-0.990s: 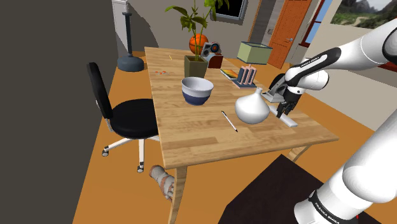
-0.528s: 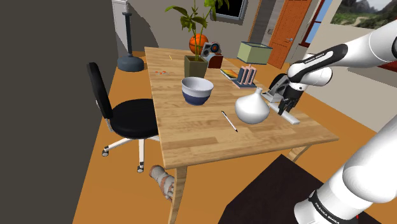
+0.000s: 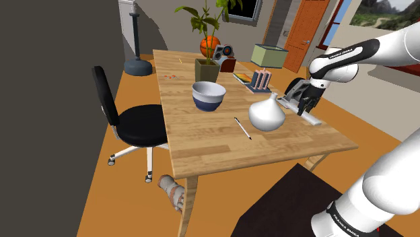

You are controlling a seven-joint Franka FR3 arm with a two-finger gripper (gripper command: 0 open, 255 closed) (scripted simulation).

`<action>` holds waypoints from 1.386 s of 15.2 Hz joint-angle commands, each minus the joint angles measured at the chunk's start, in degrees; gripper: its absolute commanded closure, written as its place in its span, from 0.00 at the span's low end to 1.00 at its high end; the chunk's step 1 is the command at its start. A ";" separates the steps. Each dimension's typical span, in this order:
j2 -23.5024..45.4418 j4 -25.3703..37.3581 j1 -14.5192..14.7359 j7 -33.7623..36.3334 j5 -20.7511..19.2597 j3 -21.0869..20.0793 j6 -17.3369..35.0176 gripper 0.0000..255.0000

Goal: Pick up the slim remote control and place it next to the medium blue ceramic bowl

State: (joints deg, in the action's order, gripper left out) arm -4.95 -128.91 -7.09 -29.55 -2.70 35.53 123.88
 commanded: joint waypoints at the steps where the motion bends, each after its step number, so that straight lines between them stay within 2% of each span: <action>1: -0.90 0.89 -0.03 0.40 -0.55 -0.14 -1.66 1.00; 21: -6.11 11.99 0.10 2.57 -2.96 -1.90 -17.24 1.00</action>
State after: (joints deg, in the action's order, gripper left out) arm -11.01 -117.64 -7.02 -26.99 -5.67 33.68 107.40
